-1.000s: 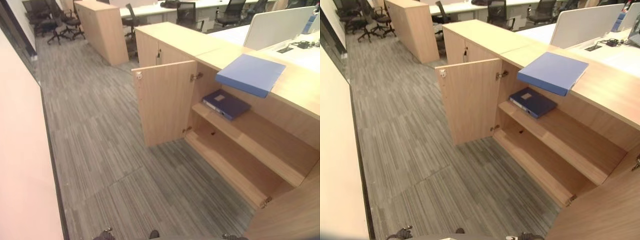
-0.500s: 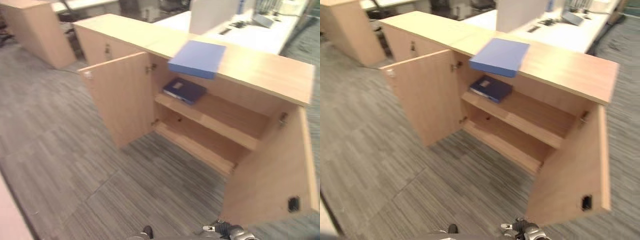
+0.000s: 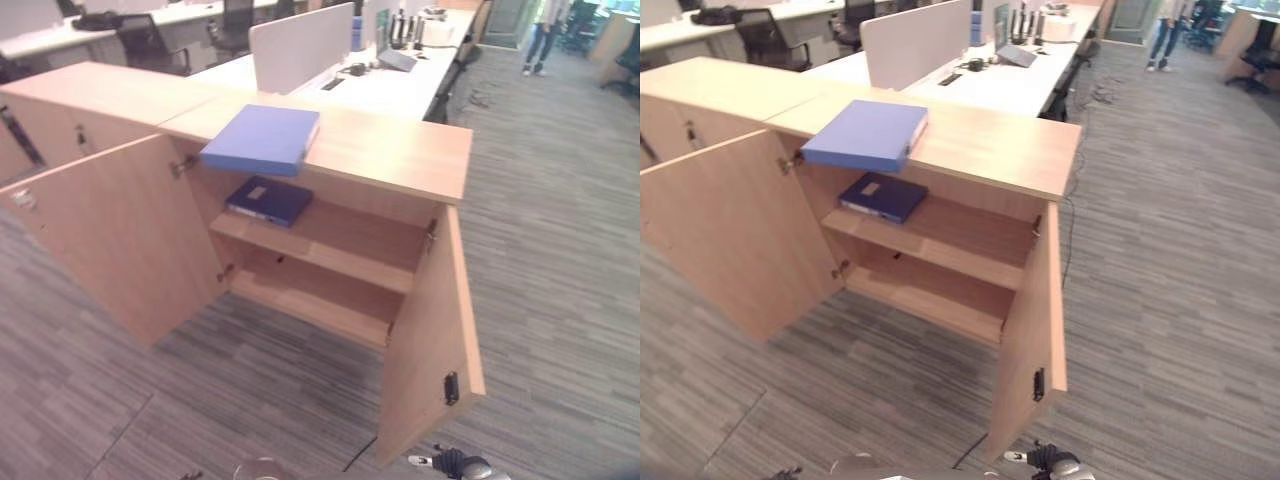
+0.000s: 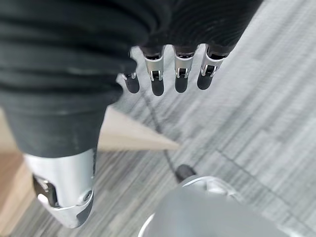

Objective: Put the empty folder in the office cabinet

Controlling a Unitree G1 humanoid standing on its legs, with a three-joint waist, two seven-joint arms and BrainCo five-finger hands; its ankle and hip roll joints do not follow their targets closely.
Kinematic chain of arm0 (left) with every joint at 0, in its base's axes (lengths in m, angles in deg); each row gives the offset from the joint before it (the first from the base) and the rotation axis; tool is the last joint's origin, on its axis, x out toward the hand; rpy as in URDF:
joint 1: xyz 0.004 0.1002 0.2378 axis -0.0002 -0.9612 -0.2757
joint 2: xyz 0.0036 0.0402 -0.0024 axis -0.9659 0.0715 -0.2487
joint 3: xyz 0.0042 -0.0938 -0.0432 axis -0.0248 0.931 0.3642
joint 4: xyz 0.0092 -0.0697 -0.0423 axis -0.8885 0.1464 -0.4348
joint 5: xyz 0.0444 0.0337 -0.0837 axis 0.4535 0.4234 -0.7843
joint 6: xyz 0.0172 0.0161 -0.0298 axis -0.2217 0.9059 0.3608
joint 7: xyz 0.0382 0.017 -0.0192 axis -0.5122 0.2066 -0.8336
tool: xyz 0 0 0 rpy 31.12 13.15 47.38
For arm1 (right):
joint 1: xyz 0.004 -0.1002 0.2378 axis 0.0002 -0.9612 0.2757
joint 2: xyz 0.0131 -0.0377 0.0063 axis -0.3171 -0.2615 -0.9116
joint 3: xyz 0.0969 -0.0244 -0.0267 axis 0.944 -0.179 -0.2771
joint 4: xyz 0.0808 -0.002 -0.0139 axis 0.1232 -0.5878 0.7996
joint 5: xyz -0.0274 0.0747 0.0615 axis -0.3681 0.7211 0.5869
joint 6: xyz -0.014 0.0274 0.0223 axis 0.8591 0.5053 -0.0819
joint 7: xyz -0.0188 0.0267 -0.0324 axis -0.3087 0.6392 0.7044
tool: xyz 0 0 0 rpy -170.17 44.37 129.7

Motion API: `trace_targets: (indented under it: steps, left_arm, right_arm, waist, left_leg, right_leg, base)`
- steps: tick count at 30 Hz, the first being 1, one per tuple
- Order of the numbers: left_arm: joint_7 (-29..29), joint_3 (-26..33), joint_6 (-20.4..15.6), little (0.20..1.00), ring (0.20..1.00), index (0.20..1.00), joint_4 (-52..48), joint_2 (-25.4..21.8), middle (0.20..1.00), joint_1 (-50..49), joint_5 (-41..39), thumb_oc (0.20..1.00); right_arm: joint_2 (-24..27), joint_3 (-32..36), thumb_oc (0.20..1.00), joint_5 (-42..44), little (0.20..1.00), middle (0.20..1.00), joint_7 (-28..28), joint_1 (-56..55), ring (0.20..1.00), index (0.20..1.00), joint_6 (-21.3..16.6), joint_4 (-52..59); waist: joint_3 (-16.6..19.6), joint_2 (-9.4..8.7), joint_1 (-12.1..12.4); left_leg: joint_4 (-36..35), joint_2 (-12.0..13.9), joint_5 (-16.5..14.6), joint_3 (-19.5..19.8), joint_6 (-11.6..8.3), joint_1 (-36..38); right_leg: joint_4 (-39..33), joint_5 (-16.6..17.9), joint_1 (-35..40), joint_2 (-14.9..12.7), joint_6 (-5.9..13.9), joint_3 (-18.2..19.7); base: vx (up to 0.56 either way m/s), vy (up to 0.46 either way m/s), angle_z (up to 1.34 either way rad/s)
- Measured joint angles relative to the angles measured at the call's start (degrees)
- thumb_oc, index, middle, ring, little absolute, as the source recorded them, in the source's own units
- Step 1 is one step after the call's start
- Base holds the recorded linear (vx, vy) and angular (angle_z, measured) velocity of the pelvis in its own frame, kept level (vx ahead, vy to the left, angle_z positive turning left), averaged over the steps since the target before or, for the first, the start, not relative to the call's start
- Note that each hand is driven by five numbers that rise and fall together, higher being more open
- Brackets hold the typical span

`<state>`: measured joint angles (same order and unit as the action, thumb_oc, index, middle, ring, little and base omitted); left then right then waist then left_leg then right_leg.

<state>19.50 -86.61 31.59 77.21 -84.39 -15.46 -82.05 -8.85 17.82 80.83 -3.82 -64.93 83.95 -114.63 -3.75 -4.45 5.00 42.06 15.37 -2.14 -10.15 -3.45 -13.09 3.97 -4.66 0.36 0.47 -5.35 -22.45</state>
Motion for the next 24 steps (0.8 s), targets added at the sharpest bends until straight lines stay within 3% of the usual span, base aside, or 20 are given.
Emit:
trace_targets:
  steps: [1,2,4,6,10,13,14,17,18,19,21,22,24]
  left_arm:
    - [-0.13,-0.06,0.16,1.000,1.000,1.000,-0.07,-0.13,1.000,0.19,-0.12,1.000]
    - [-0.41,0.01,0.36,1.000,1.000,1.000,0.42,-0.56,1.000,0.34,-0.09,1.000]
    - [-0.55,-0.13,0.44,1.000,1.000,1.000,0.77,-0.73,1.000,0.21,-0.08,1.000]
    - [-0.91,-0.21,0.46,1.000,1.000,1.000,0.85,-1.15,1.000,0.41,-0.08,1.000]
    - [-0.93,-0.45,0.20,1.000,1.000,1.000,0.53,-0.57,1.000,-0.09,-0.15,1.000]
    - [-0.47,-0.73,-0.20,1.000,1.000,1.000,0.51,0.86,1.000,-0.11,-0.67,1.000]
    - [-0.23,-2.63,-1.00,1.000,1.000,1.000,0.64,2.34,1.000,0.44,-1.31,1.000]
    - [0.06,-4.65,-1.29,1.000,1.000,1.000,1.10,2.77,1.000,0.60,-1.17,1.000]
    - [0.22,-4.59,-1.37,1.000,1.000,1.000,0.83,3.67,1.000,0.59,-1.19,1.000]
    - [0.09,-4.67,-1.37,1.000,1.000,1.000,0.48,4.58,1.000,1.45,-1.18,1.000]
    - [0.23,-5.62,-1.60,1.000,1.000,1.000,-0.27,2.56,1.000,4.92,-1.17,1.000]
    - [0.09,-6.73,-1.78,1.000,1.000,1.000,-0.62,1.95,1.000,6.62,-1.18,1.000]
    - [0.30,-6.82,-1.89,1.000,1.000,1.000,-2.90,-0.52,1.000,9.80,-1.20,1.000]
  right_arm:
    - [-0.11,-0.45,1.000,0.00,1.000,1.000,-0.05,-0.31,1.000,1.000,0.00,0.20]
    - [0.23,-0.37,1.000,0.00,1.000,1.000,-0.02,-0.80,1.000,1.000,-0.07,0.79]
    - [1.10,0.12,1.000,0.00,1.000,1.000,0.02,-1.73,1.000,1.000,-0.02,0.39]
    - [2.27,0.51,1.000,-0.01,1.000,1.000,0.04,-1.74,1.000,1.000,-0.07,0.18]
    - [3.99,2.91,1.000,-0.02,1.000,1.000,0.33,-2.25,1.000,1.000,0.07,-1.46]
    - [5.08,6.85,1.000,-0.07,1.000,1.000,0.50,-2.92,1.000,1.000,-0.03,-3.02]
    - [5.94,7.34,1.000,-0.09,1.000,1.000,0.47,-4.43,1.000,1.000,0.24,-3.60]
    - [6.59,8.88,1.000,-0.23,1.000,1.000,0.38,-5.74,1.000,1.000,0.37,-3.85]
    - [7.67,8.98,1.000,-0.95,1.000,1.000,0.33,-5.84,1.000,1.000,0.32,-3.87]
    - [8.78,8.92,1.000,-2.92,1.000,1.000,0.31,-6.00,1.000,1.000,0.37,-4.49]
    - [7.45,6.09,1.000,-6.27,1.000,1.000,-0.56,-4.77,1.000,1.000,0.49,-6.09]
    - [7.26,5.45,1.000,-7.64,1.000,1.000,-0.97,-4.21,1.000,1.000,1.19,-6.95]
    - [6.70,5.04,1.000,-10.51,1.000,1.000,-1.86,-2.70,1.000,1.000,1.50,-8.98]
  waist:
    - [-0.43,-0.06,-1.52]
    - [-0.87,-0.12,-1.91]
    - [-0.41,0.58,-2.06]
    - [-0.55,0.51,-2.63]
    - [-0.73,1.83,-2.48]
    - [-0.52,5.15,-2.76]
    - [0.24,7.42,-3.30]
    - [0.88,8.59,-4.12]
    - [1.10,9.71,-4.12]
    - [0.70,10.68,-4.26]
    - [-1.30,7.20,-3.33]
    - [-2.16,5.96,-2.44]
    - [-4.44,2.41,-1.37]
  left_leg:
    - [-17.22,0.01,1.70,2.18,-2.44,1.31]
    - [-34.98,1.24,5.11,4.58,-4.93,5.27]
    - [-47.00,2.68,9.89,6.80,-8.43,9.05]
    - [-47.79,3.85,12.63,7.69,-9.24,9.30]
    - [-47.77,5.66,12.57,10.98,-9.46,11.58]
    - [-47.80,5.70,12.28,13.49,-9.78,13.61]
    - [-47.79,5.72,12.27,13.07,-9.78,14.13]
    - [-47.68,3.35,12.58,9.27,-9.21,14.65]
    - [-46.87,2.33,13.35,9.02,-8.05,14.95]
    - [-47.11,-0.30,9.41,8.79,-8.74,15.31]
    - [-44.16,-5.60,7.48,9.21,-6.21,12.85]
    - [-43.44,-7.42,6.20,9.39,-5.30,11.64]
    - [-38.68,-11.91,4.60,9.07,-3.23,8.25]
  right_leg:
    - [-2.85,0.82,0.98,0.90,1.99,1.78]
    - [-2.68,0.89,2.11,1.92,1.56,4.54]
    - [-2.63,0.85,2.95,3.16,1.71,5.99]
    - [-2.56,0.62,3.29,3.37,1.90,6.66]
    - [-2.44,0.60,4.44,2.89,1.87,8.87]
    - [-2.47,0.65,4.90,2.45,2.07,10.59]
    - [-2.67,0.11,4.49,1.69,3.25,10.50]
    - [-1.90,-0.37,3.31,-2.28,5.87,10.18]
    - [0.01,-0.46,1.46,-3.95,7.63,10.61]
    - [2.91,-0.41,-0.53,-7.50,11.10,11.01]
    - [5.87,-1.16,-2.90,-13.50,12.92,11.47]
    - [6.70,-1.06,-3.96,-16.04,13.03,9.89]
    - [6.51,2.16,-5.45,-20.66,16.20,9.22]
  base:
    - [0.19,0.384,-1.39]
    - [0.17,0.364,-1.08]
    - [0.16,0.342,-0.67]
    - [0.15,0.355,-0.32]
    - [0.11,0.329,-0.23]
    - [0.06,0.328,-0.19]
    - [0.05,0.401,-0.04]
    - [-0.01,0.322,0.02]
    - [-0.17,0.248,-0.08]
    - [-0.17,0.246,-0.10]
    - [-0.17,0.202,0.11]
    - [-0.24,0.385,0.03]
    - [-0.20,0.371,0.09]
